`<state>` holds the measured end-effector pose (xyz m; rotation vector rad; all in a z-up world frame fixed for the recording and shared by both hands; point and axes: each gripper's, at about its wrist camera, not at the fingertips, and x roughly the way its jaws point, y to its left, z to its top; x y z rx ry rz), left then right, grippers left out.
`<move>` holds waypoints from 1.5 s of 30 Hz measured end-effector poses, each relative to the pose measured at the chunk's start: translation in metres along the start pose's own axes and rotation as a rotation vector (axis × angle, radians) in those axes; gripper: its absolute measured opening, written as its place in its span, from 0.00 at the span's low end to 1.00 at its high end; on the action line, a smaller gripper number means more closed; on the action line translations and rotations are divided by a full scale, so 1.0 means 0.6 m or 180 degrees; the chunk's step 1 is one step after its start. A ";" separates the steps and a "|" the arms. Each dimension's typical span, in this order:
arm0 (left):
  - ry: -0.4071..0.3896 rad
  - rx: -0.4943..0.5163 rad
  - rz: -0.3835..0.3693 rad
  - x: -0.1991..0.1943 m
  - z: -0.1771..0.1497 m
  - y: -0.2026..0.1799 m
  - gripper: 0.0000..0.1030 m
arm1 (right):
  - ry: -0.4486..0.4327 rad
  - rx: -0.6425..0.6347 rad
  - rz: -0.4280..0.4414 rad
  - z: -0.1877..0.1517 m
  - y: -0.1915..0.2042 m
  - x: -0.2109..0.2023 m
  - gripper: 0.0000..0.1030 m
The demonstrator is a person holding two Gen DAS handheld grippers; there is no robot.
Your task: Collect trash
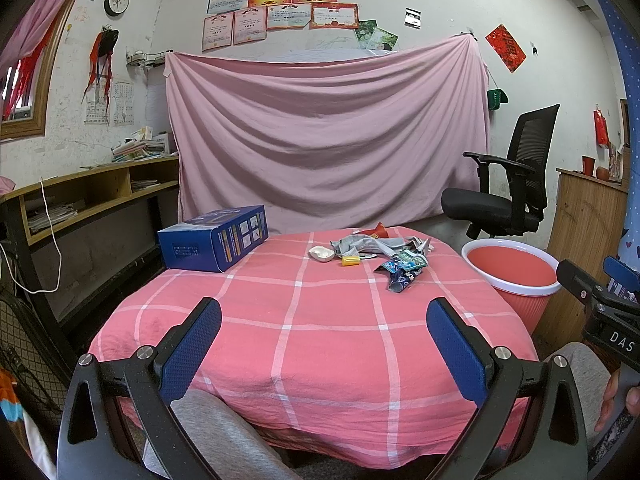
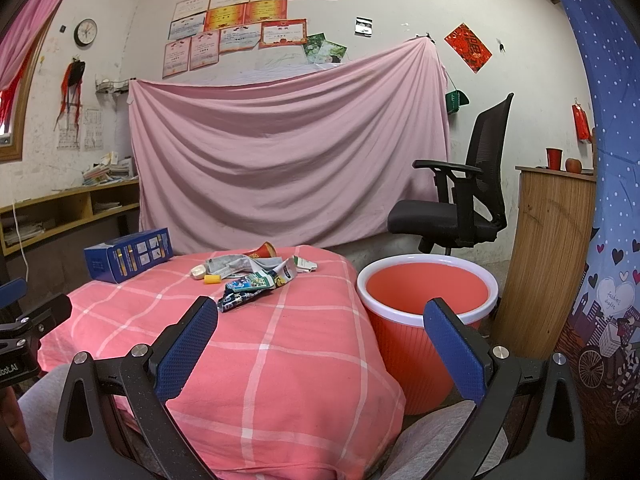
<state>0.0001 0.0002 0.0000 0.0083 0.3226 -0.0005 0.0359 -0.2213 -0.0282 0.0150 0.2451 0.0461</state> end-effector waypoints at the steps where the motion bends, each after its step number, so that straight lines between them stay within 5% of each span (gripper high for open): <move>1: -0.0001 -0.0002 0.0000 0.000 0.000 0.000 0.98 | 0.0000 0.0001 0.0000 0.000 0.000 0.000 1.00; 14: -0.0243 -0.0091 0.0038 0.004 0.015 0.001 0.98 | -0.0065 -0.0047 0.0127 0.011 0.012 0.007 1.00; 21: -0.0485 -0.0196 0.0087 0.039 0.063 0.033 0.98 | -0.0400 -0.0180 0.0237 0.051 0.027 0.024 1.00; 35: -0.0894 -0.0197 0.0074 0.168 0.134 0.050 0.98 | -0.0679 -0.0393 0.0312 0.100 0.060 0.162 1.00; 39: -0.0682 -0.0027 -0.0012 0.226 0.134 0.048 0.98 | -0.0452 -0.0474 0.0391 0.096 0.063 0.215 1.00; 45: 0.0017 -0.0107 -0.0161 0.328 0.125 0.058 0.98 | 0.0165 -0.0538 0.0479 0.080 0.060 0.297 1.00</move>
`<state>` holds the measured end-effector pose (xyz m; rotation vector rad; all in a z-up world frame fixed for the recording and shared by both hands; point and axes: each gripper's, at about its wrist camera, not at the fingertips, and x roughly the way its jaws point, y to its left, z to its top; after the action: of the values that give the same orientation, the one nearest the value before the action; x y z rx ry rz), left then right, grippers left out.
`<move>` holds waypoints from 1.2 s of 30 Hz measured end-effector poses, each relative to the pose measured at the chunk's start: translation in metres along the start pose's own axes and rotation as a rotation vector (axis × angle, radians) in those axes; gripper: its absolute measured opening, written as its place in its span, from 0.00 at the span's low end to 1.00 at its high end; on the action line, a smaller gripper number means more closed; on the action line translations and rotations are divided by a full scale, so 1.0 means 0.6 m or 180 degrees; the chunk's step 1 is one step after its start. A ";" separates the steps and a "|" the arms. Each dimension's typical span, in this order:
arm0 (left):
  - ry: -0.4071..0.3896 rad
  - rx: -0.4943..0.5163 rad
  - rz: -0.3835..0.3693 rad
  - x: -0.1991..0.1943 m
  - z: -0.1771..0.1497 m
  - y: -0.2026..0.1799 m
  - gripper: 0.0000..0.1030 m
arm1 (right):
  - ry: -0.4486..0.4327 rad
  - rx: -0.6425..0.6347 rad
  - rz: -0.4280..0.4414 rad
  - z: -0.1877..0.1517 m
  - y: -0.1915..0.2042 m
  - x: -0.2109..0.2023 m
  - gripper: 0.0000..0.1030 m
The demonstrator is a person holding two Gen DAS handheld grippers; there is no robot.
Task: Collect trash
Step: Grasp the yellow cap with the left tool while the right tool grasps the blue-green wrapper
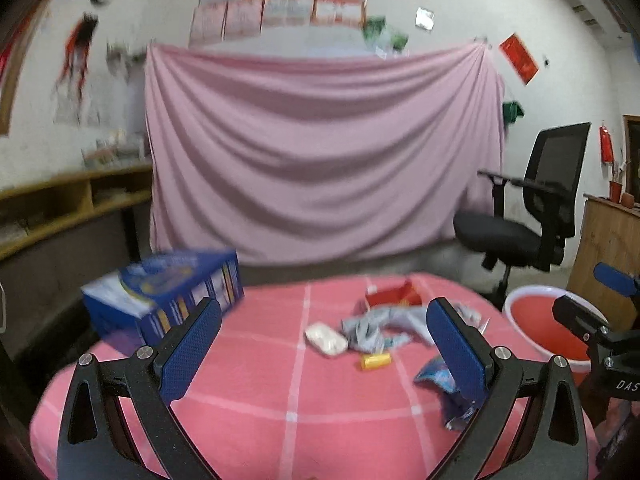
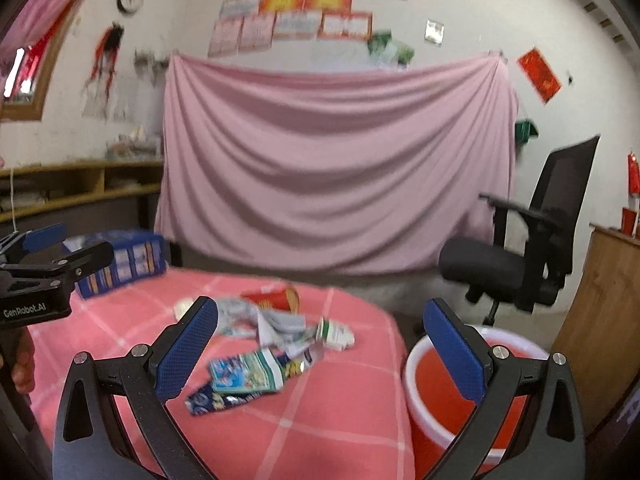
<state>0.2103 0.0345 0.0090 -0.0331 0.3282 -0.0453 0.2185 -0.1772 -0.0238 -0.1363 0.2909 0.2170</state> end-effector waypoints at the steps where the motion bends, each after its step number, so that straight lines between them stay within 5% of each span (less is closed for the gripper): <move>1: 0.0084 -0.0032 -0.0017 0.012 -0.003 0.002 0.98 | 0.0084 0.0015 0.0039 -0.002 -0.004 0.009 1.00; 16: 0.1296 -0.0306 -0.0212 0.141 -0.024 0.046 0.93 | 0.1356 -0.0278 0.0936 -0.022 0.043 0.147 0.79; 19: 0.1414 -0.0411 -0.0281 0.152 -0.026 0.054 0.82 | 0.1529 -0.0322 0.0975 -0.030 0.048 0.167 0.79; 29: 0.1564 -0.0434 -0.0463 0.163 -0.025 0.048 0.80 | 0.1725 -0.0405 0.1129 -0.041 0.056 0.189 0.78; 31: 0.1584 -0.0407 -0.0523 0.166 -0.024 0.041 0.80 | 0.1721 -0.0376 0.1065 -0.041 0.049 0.188 0.67; 36: 0.1643 -0.0291 -0.0637 0.174 -0.023 0.018 0.71 | 0.1641 -0.0128 0.0954 -0.040 0.019 0.181 0.67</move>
<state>0.3049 0.0396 -0.0383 -0.1461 0.8425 -0.2395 0.3108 -0.1490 -0.0799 -0.1878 0.8225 0.4863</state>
